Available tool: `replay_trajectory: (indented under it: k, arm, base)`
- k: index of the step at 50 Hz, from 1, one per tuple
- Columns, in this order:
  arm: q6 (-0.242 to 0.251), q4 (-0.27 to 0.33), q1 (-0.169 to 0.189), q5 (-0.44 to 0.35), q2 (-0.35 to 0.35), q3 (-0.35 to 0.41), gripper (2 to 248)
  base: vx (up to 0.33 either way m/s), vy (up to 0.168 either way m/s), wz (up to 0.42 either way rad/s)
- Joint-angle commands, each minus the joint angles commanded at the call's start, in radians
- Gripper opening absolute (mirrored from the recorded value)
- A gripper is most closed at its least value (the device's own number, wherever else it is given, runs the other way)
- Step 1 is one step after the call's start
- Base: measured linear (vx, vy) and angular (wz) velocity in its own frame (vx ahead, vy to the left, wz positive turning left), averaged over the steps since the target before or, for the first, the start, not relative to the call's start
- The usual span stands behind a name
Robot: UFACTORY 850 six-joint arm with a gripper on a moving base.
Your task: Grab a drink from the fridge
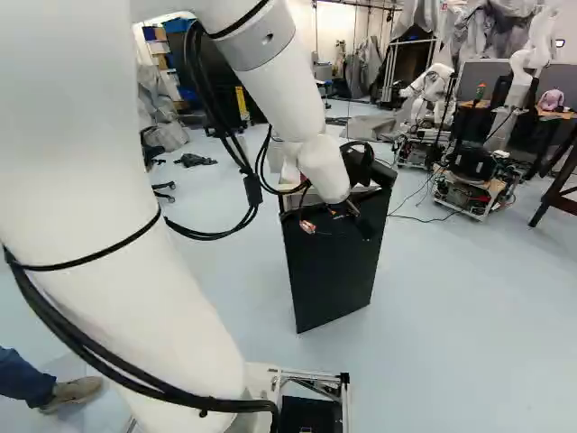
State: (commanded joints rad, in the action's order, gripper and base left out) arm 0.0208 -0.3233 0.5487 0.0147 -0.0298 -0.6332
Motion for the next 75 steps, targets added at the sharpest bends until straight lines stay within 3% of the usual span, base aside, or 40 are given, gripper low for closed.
replay_trajectory:
  k: [24,75]
  arm:
    - [0.000,0.179,0.016,-0.064,0.111,0.119,247]
    - [0.000,0.701,0.017,-0.215,-0.079,0.071,247]
  base:
    - [0.000,0.000,0.000]
    - [0.000,0.000,0.000]
